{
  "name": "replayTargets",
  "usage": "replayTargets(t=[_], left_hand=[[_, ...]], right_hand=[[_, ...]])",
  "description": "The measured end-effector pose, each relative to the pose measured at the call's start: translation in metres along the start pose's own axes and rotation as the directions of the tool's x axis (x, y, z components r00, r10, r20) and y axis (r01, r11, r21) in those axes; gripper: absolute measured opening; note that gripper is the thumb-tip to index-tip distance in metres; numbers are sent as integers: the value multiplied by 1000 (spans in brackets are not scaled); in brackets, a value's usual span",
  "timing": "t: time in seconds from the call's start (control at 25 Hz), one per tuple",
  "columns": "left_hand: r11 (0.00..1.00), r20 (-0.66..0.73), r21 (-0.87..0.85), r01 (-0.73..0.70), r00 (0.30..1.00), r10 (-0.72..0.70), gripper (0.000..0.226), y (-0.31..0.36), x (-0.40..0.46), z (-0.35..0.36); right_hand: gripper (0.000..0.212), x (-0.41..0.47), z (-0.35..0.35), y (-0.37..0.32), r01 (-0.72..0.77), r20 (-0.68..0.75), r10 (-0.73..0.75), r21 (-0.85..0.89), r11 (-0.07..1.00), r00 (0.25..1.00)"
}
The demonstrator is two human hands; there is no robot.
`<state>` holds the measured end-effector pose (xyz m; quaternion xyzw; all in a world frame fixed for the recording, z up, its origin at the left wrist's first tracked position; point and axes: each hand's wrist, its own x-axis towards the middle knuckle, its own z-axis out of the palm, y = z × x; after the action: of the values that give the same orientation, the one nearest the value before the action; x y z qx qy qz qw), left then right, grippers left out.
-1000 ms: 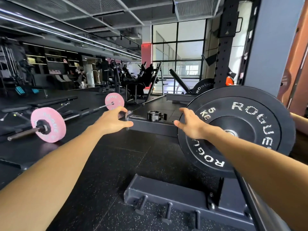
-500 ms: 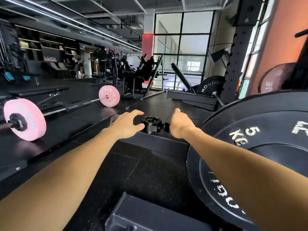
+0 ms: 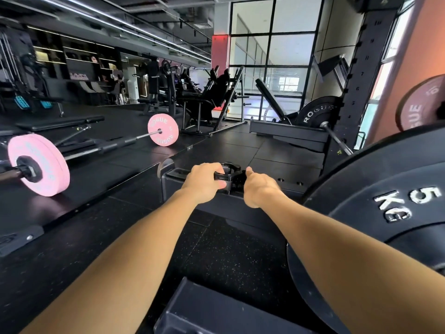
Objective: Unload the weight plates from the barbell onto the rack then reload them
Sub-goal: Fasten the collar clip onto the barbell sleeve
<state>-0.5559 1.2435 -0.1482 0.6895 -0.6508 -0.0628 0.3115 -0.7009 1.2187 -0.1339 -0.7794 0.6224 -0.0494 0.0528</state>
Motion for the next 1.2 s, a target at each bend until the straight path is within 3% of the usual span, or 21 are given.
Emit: replayTargets(t=[0.16, 0.32, 0.64, 0.88, 1.04, 1.2], left_hand=[[998, -3, -57, 7, 1000, -8, 20, -4, -16, -10], [997, -20, -79, -9, 1000, 7, 16, -9, -48, -25], [992, -23, -91, -83, 996, 82, 15, 18, -140, -76], [975, 55, -181, -127, 989, 139, 10, 76, -236, -119], [939, 203, -344, -16, 975, 91, 20, 125, -307, -147], [849, 318, -525, 53, 938, 138, 23, 171, -365, -162]], right_hand=[[94, -22, 4, -3, 44, 97, -45, 13, 999, 994], [90, -53, 2, -4, 108, 111, -108, 7, 994, 988], [84, -159, -18, 7, 95, 112, -94, -12, 995, 989], [70, -280, -52, 21, 98, -8, -98, 95, 991, 995], [60, -368, -73, 35, 109, -107, -85, 247, 963, 991], [54, -440, -94, 58, 131, -224, -56, 337, 932, 973]])
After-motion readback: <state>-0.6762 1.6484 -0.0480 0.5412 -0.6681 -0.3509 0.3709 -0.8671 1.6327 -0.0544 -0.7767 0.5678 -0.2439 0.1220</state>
